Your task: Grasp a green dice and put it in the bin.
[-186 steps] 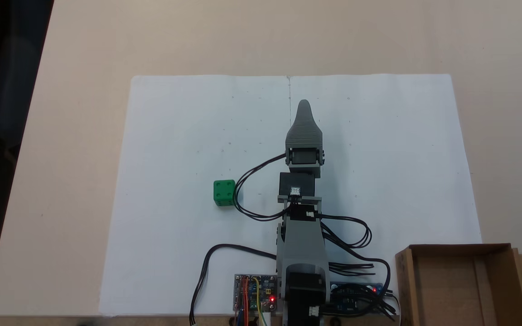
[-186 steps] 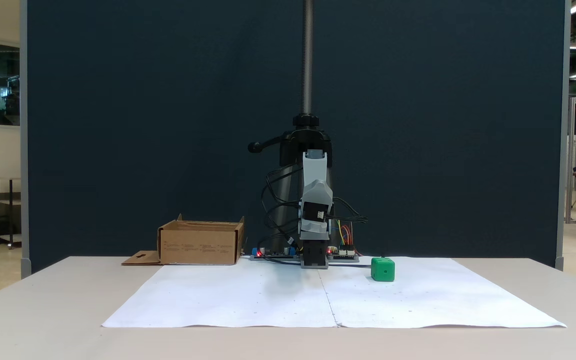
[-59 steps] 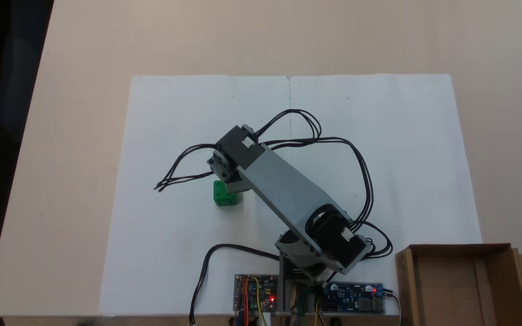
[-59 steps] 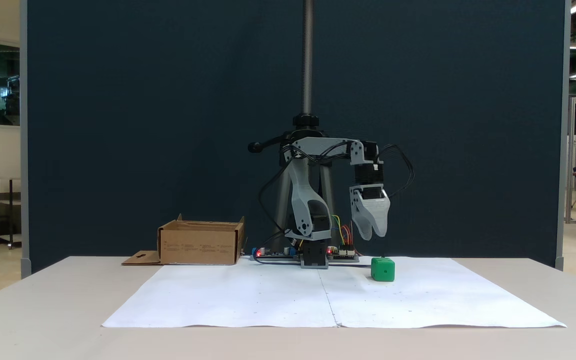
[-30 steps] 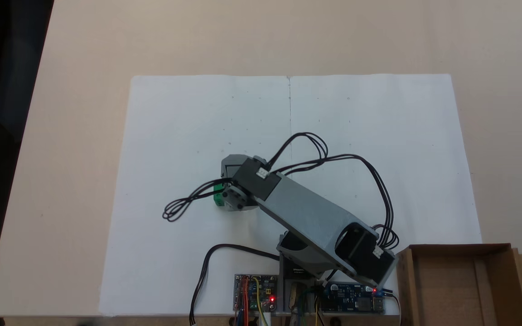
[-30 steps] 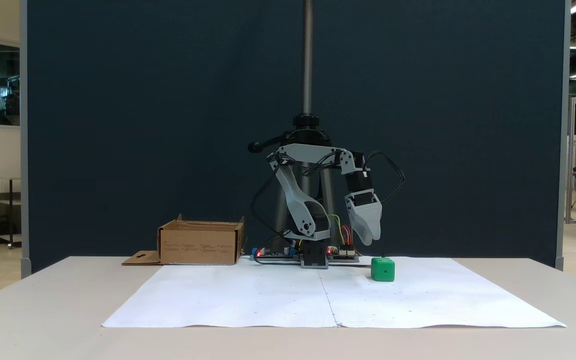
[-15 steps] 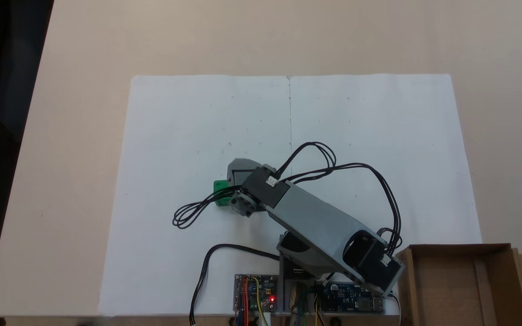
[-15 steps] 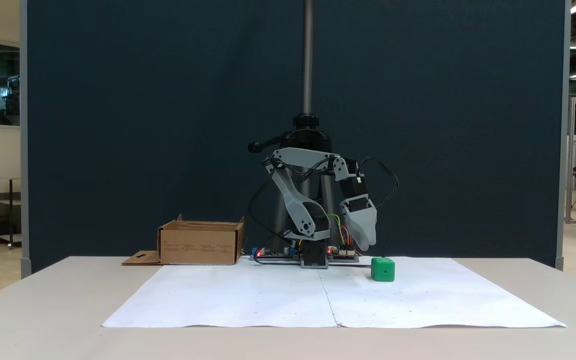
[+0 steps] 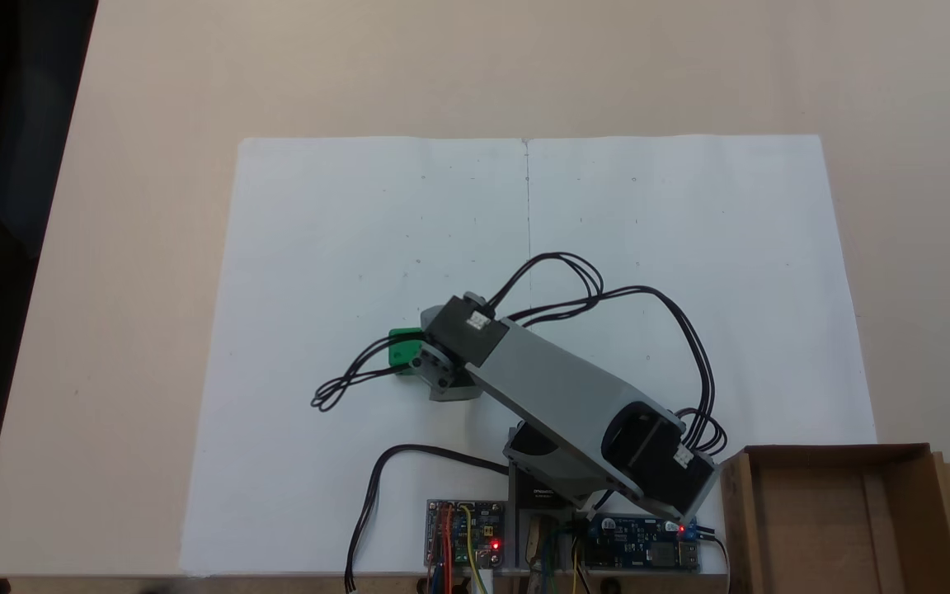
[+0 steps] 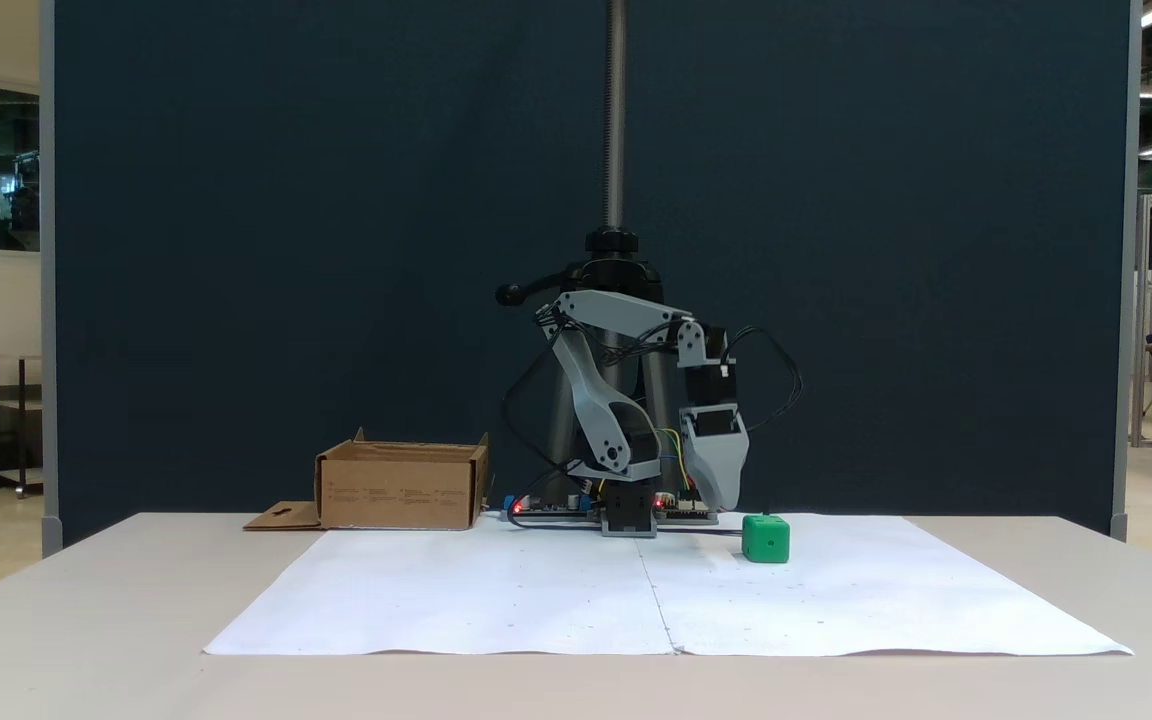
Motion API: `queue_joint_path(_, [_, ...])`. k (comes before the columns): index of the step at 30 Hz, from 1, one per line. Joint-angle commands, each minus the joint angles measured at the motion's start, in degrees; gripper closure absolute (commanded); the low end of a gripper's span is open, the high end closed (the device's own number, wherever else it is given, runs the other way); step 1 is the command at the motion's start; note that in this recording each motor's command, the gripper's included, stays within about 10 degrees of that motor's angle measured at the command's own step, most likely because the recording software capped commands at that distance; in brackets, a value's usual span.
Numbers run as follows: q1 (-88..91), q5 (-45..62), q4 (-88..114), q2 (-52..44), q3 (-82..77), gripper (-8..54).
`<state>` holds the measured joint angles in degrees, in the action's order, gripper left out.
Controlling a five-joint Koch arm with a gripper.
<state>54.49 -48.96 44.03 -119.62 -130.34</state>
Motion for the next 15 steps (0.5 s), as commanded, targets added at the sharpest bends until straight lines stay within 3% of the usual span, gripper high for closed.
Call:
queue_joint_path(1, [0.5, -4.3, 6.0, -0.1, 3.7, 5.9])
queue_joint_path(15, [0.4, -4.3, 10.8, -1.5, 4.1, 5.9])
